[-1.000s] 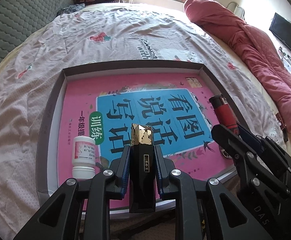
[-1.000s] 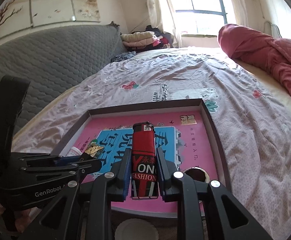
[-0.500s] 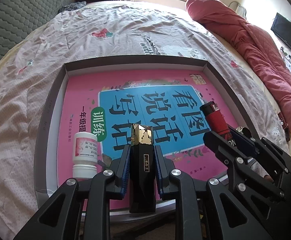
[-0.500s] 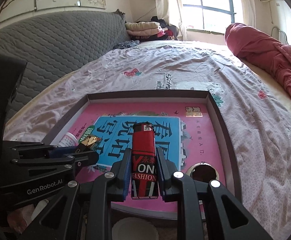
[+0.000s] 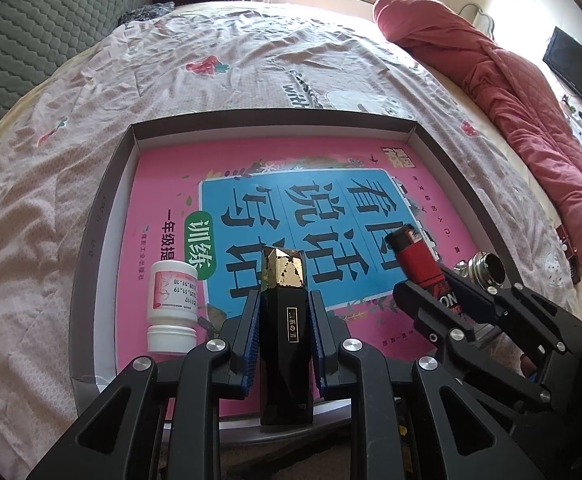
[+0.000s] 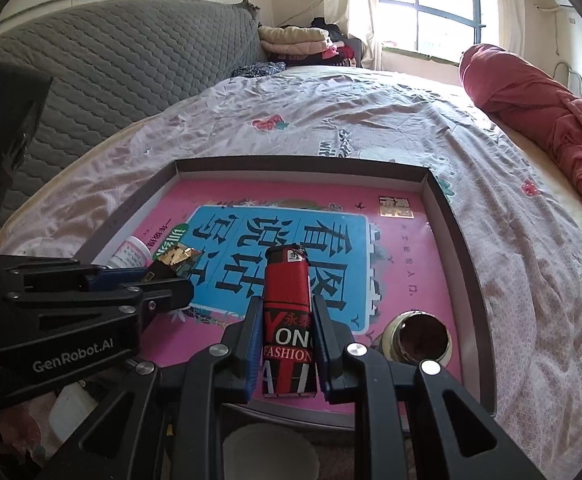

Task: Organize rigid objects
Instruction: 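Lower the black box onto the book with left tool while right tool lowers the lighter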

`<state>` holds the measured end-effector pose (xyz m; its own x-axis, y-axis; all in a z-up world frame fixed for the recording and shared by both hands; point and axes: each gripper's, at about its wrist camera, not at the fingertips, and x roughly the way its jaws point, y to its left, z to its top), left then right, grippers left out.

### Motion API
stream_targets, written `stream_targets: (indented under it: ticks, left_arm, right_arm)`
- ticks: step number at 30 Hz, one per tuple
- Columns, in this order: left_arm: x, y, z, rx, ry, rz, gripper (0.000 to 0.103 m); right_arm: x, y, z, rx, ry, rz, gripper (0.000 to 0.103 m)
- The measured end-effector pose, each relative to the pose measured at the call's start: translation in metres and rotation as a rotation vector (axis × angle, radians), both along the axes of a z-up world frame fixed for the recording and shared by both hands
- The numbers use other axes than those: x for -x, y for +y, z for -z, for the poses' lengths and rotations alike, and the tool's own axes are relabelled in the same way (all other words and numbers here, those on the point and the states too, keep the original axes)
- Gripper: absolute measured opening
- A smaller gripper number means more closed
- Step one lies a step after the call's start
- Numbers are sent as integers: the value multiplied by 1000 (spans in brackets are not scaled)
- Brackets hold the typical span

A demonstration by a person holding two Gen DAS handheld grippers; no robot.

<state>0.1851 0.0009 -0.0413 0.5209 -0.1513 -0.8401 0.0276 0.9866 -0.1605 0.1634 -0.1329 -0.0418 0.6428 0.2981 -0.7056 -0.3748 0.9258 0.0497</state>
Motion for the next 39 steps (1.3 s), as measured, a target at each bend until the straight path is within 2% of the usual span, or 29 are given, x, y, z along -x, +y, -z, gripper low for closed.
stream_targets:
  ticks: [11, 30, 39]
  left_arm:
    - [0, 1, 4, 15, 24, -17, 23]
    - [2, -8, 4, -41, 19, 24, 23]
    - [4, -2, 4, -11, 30, 13, 23]
  right_arm:
    - [-5, -9, 7, 3, 41, 49, 23]
    - [-5, -13, 7, -6, 54, 46, 24]
    - [-6, -13, 7, -8, 54, 45, 24]
